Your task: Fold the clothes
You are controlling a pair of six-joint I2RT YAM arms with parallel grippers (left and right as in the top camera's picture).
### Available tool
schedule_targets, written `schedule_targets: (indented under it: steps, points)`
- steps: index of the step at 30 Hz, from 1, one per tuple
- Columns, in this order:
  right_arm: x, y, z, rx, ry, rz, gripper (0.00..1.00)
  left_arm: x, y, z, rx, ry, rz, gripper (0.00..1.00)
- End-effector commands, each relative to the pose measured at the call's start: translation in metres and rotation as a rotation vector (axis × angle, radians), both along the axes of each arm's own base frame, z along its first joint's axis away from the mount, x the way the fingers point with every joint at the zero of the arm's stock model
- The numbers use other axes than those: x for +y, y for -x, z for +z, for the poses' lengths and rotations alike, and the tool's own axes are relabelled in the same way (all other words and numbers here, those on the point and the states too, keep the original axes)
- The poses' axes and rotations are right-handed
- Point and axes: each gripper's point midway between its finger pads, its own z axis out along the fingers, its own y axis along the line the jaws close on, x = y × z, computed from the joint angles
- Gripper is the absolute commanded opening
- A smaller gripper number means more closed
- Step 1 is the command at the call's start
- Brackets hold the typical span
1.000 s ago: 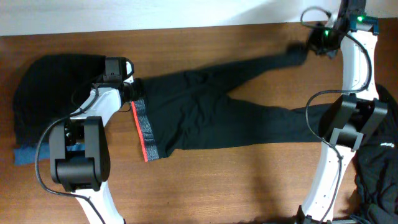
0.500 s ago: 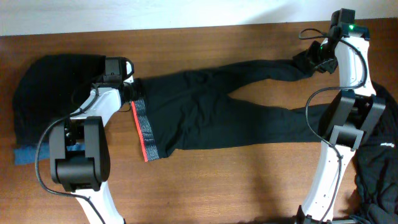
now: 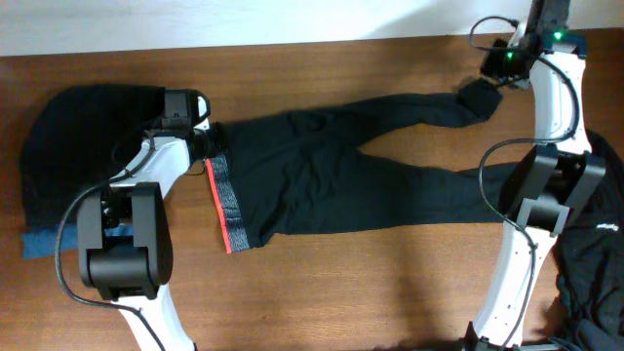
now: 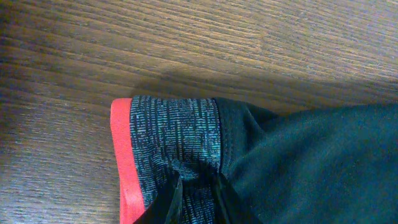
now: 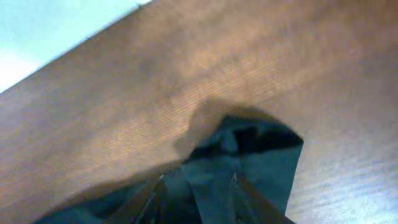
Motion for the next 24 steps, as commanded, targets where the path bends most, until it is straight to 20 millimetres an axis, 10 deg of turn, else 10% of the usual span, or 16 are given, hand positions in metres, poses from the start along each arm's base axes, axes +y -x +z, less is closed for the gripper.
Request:
schedule_targets:
  steps: [1, 24]
  points:
    - [0.006, 0.000, -0.002, 0.004, 0.073, 0.118, 0.38, 0.000, 0.024, -0.039, 0.120, 0.000, -0.002, 0.17]
    - [0.023, 0.008, -0.095, 0.119, 0.150, 0.243, 0.57, 0.000, 0.024, -0.039, 0.121, 0.000, -0.002, 0.17]
